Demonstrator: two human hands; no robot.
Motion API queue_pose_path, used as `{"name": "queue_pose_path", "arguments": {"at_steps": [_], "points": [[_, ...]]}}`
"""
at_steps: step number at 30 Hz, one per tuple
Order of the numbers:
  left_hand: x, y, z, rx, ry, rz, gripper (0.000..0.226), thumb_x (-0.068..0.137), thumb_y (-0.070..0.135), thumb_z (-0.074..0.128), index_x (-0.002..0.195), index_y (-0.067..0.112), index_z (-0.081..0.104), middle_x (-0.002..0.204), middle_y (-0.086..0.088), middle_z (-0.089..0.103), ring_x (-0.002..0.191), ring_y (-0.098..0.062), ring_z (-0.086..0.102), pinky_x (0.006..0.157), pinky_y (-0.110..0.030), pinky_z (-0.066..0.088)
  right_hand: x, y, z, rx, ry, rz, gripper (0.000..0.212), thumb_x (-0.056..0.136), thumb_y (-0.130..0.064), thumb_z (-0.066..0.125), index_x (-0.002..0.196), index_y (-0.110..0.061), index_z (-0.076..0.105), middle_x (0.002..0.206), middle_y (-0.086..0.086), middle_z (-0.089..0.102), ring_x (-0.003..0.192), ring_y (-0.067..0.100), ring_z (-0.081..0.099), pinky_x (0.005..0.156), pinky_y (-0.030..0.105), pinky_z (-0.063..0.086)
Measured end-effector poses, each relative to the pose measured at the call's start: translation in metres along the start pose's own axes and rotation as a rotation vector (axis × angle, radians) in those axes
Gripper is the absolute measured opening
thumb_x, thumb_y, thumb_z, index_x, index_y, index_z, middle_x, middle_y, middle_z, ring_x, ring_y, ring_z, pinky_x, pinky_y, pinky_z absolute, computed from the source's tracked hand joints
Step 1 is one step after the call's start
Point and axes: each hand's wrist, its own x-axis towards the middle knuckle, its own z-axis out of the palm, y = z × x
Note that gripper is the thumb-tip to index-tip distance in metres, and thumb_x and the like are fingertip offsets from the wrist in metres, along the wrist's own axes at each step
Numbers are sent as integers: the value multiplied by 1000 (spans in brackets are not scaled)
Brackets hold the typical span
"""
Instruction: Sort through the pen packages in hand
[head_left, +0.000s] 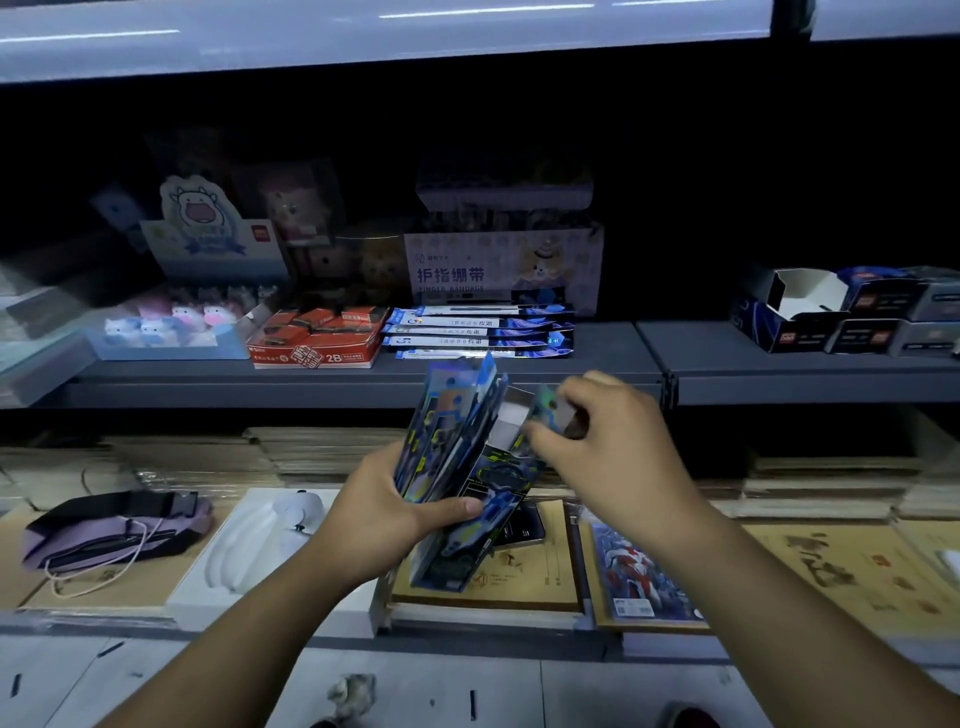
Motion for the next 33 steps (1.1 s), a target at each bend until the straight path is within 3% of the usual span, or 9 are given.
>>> {"name": "queue_pose_path", "arguments": {"at_steps": [5,9,12,16,17,19,27,33], "points": [[-1,-1,2,40,5,40,49,70,26,92,113,30,70,104,16,77,98,-4,73,95,-37,55,-3,-4,8,-37,-56,102,30,89,-42,73,70,-20,65,80,-4,48,68,11,52,61,33,43],[-2,-4,1,52,-21,40,52,70,25,92,117,28,68,107,16,77,100,-5,73,97,-42,56,-2,0,8,-58,-44,165,37,88,-36,75,61,-17,58,70,-8,52,59,6,49,55,28,38],[-1,-5,0,61,-33,45,52,70,26,91,116,28,68,107,16,77,101,-4,72,97,-39,56,-2,0,4,44,-1,101,43,91,-33,73,61,-10,53,62,-5,48,56,7,44,56,23,38],[0,-6,-1,75,-83,36,54,71,24,92,119,27,67,110,14,76,104,-6,72,100,-42,55,-2,-9,-10,289,71,-86,8,94,-20,71,88,-18,65,81,1,48,62,8,41,59,23,37],[0,-7,-1,78,-90,39,54,71,22,92,119,28,67,110,14,76,104,-7,72,100,-42,55,-2,-10,-13,313,56,-118,5,94,-19,70,98,-22,69,85,-1,49,62,9,42,60,22,38],[0,-9,-1,91,-93,50,53,71,20,92,118,28,67,109,14,77,103,-6,72,99,-42,55,-2,-7,-14,318,9,-173,19,94,-16,69,108,-28,73,92,-2,51,63,13,45,62,20,40],[1,-10,-4,179,-163,41,56,70,33,93,120,32,67,109,15,76,103,-6,72,97,-41,55,5,7,-18,254,-169,-181,16,86,-11,79,87,-26,78,100,-6,57,79,10,57,71,19,45],[-1,-8,-6,123,-232,-25,41,74,15,90,110,21,70,103,9,79,97,-8,74,91,-32,54,15,14,-28,391,42,-149,8,89,-7,76,88,-15,73,98,1,71,87,20,66,80,40,55]]}}
